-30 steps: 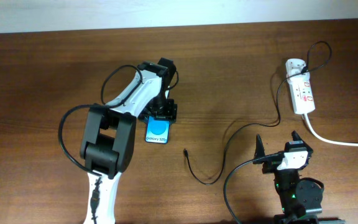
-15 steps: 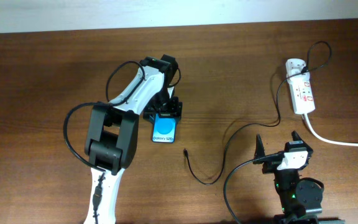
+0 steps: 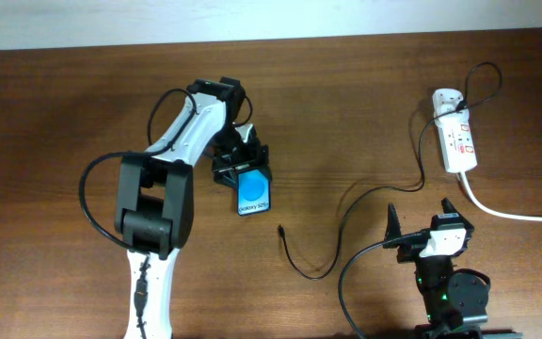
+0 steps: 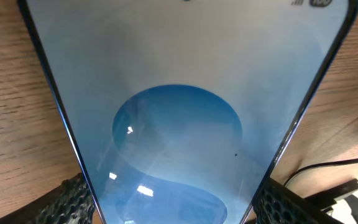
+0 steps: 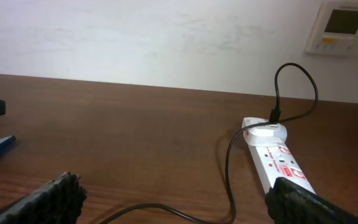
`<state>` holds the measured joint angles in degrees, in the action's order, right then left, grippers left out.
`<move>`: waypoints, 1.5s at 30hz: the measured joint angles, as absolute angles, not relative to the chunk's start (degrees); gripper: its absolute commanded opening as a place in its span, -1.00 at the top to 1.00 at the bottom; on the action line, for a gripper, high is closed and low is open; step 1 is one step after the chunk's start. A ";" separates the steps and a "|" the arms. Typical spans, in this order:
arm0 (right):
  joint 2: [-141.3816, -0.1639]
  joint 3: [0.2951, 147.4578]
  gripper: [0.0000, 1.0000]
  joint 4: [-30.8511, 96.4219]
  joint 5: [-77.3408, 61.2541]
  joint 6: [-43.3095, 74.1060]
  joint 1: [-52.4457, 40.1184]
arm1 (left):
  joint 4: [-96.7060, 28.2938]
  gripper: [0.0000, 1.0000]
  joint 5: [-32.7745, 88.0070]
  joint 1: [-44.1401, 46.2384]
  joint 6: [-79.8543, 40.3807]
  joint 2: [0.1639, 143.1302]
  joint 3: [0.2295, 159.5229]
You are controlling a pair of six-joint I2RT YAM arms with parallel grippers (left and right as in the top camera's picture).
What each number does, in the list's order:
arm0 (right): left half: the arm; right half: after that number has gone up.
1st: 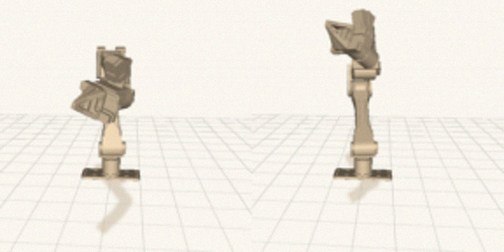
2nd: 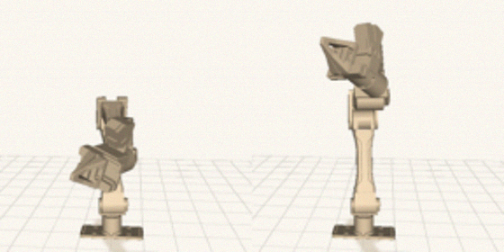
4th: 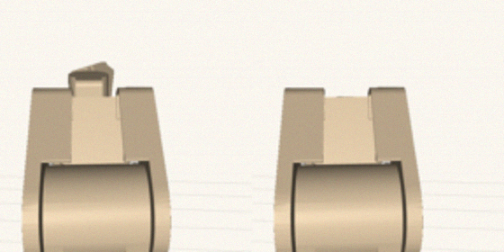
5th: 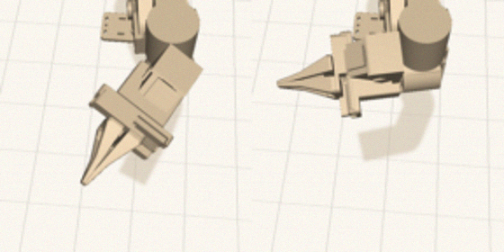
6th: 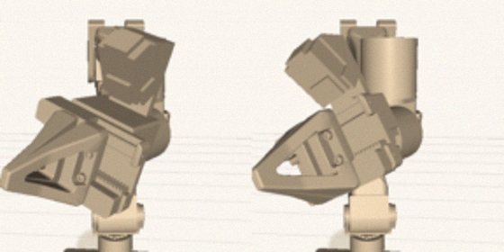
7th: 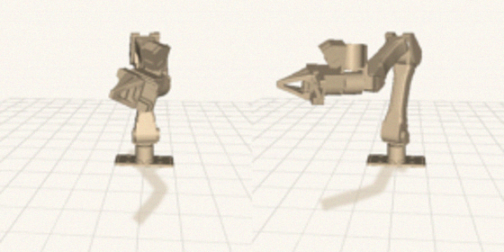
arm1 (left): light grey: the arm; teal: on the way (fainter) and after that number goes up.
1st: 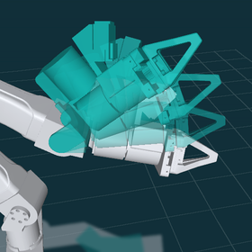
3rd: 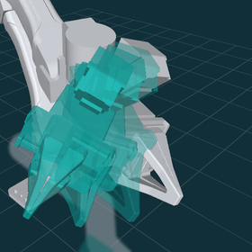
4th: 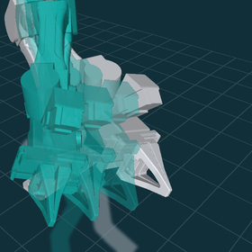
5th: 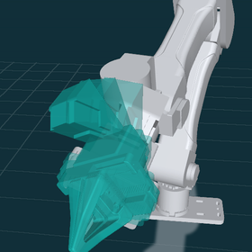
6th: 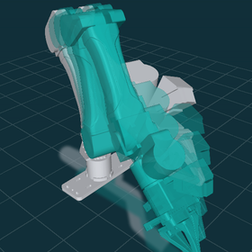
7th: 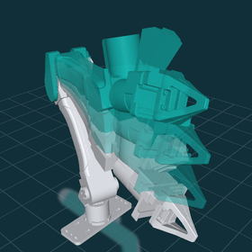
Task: Plug charger to phone and switch on socket
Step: 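Lower the left gripper and close it on the phone's top edge, then lift the phone with the left gripper and tilt it upright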
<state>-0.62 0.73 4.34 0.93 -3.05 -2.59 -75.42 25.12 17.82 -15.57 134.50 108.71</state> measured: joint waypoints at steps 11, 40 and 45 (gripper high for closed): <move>-0.62 0.73 -0.97 4.34 0.93 -3.03 -2.59 | -65.04 -0.59 7.79 21.76 -18.31 134.52 109.47; -0.62 0.73 -0.97 4.34 0.93 -3.03 -2.59 | -53.67 -0.82 -4.51 24.69 -19.97 135.59 109.62; -0.62 0.73 -0.97 4.34 0.93 -3.01 -2.59 | -53.58 -0.54 -4.08 24.86 -19.94 135.76 109.84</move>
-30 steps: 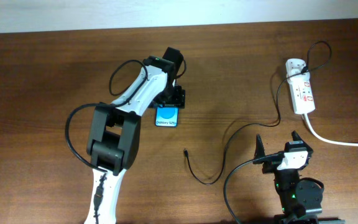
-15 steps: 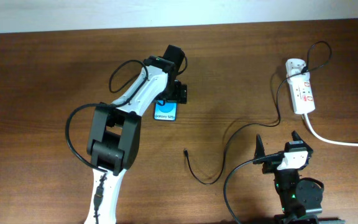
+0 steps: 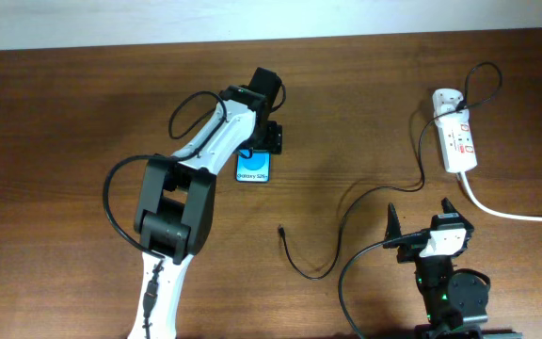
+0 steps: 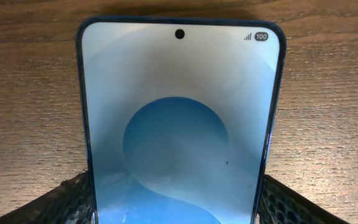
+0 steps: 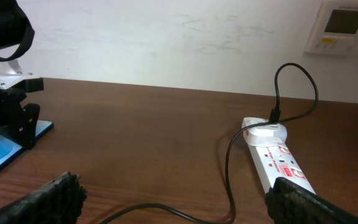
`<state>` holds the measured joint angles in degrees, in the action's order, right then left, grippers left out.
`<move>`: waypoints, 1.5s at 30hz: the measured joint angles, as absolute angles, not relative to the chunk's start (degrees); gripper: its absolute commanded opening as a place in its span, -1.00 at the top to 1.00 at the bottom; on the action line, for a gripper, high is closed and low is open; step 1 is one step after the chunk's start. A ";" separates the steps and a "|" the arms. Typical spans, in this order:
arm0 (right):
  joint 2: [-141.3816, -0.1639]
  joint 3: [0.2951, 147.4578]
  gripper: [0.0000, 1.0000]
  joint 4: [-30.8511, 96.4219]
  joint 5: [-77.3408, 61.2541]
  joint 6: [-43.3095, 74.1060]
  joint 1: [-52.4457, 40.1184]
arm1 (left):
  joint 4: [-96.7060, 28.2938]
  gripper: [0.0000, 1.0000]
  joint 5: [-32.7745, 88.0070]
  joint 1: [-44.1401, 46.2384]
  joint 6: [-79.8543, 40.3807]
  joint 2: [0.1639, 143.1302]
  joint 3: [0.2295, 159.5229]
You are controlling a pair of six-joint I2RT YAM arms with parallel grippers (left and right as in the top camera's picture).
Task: Plug charger to phone and switch on socket
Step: 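Lift the phone with the left gripper and tilt it upright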
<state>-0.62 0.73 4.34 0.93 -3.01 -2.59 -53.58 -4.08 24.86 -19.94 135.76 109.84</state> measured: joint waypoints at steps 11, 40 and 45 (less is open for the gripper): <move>-0.62 0.73 -0.97 4.34 0.93 -3.01 -2.59 | -54.37 -0.58 -4.19 24.95 -19.75 135.96 110.34; -0.62 0.73 -0.97 4.34 0.93 -2.98 -2.59 | -88.68 -0.52 38.98 15.51 -18.83 139.26 138.65; -0.62 0.73 -0.97 4.34 0.93 -3.01 -2.59 | -88.86 -0.52 58.85 11.51 -18.09 139.26 138.67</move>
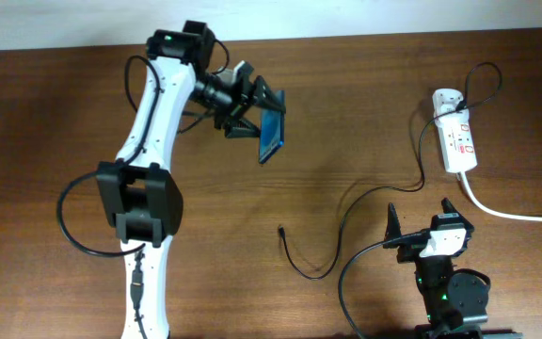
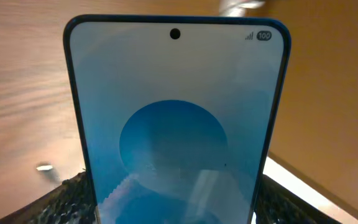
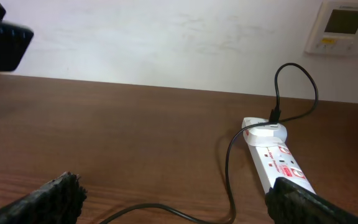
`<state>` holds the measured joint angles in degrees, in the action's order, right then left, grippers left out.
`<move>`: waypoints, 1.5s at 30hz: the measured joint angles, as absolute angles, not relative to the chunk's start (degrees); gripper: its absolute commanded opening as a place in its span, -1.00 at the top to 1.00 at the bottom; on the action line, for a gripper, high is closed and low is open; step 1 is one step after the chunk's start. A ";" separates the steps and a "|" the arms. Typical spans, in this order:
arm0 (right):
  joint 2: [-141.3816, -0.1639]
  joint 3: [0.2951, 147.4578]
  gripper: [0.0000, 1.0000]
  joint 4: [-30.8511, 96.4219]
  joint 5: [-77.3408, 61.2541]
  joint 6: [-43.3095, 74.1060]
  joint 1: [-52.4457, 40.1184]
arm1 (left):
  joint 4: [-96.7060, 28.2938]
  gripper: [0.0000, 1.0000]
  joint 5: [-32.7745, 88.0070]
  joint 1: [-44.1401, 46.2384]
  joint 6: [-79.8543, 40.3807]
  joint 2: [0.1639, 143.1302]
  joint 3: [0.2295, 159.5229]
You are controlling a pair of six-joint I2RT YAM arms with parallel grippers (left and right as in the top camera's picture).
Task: Plug charger to phone and switch on socket
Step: 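Lift the phone with the left gripper and tilt it upright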
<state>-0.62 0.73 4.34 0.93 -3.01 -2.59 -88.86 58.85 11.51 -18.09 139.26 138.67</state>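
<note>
My left gripper [image 1: 257, 118] is shut on the blue phone [image 1: 271, 137], held tilted in the air over the table's upper middle; its lit screen [image 2: 176, 124] fills the left wrist view between the black pads [image 2: 67, 199]. The black charger cable [image 1: 346, 221] runs from the white socket strip [image 1: 456, 139] to a loose plug end [image 1: 279, 229] lying on the table. My right gripper [image 1: 422, 218] stands open at the front right with nothing in it; its fingertips [image 3: 55, 193] frame the cable [image 3: 229, 180] and strip [image 3: 275, 158].
A white mains lead [image 1: 516, 212] leaves the strip toward the right edge. A wall panel [image 3: 345, 25] hangs behind the strip. Bare brown wood [image 1: 374, 104] lies between the phone and the strip.
The left gripper has raised the phone off the table and turned it, now pointing to the right with the phone tilted in the air. The right arm, cable and strip are unchanged.
The left gripper first held the phone low near the table's centre-left. Then the phone lay flat further back, still between the pads. Now it is lifted and tilted in the air. The right gripper stayed open at the front right throughout.
</note>
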 measured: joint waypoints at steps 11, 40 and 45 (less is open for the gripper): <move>-0.62 0.73 -0.97 4.34 0.93 -2.98 -2.59 | -88.75 -0.50 78.04 9.19 -19.18 139.26 138.67; -0.62 0.73 -0.97 4.34 0.93 -3.05 -2.59 | -88.75 -0.47 82.76 8.27 -27.53 139.26 138.67; -0.62 0.73 -0.97 4.34 0.93 -3.03 -2.59 | -88.75 -0.47 82.78 8.27 -27.53 139.26 138.67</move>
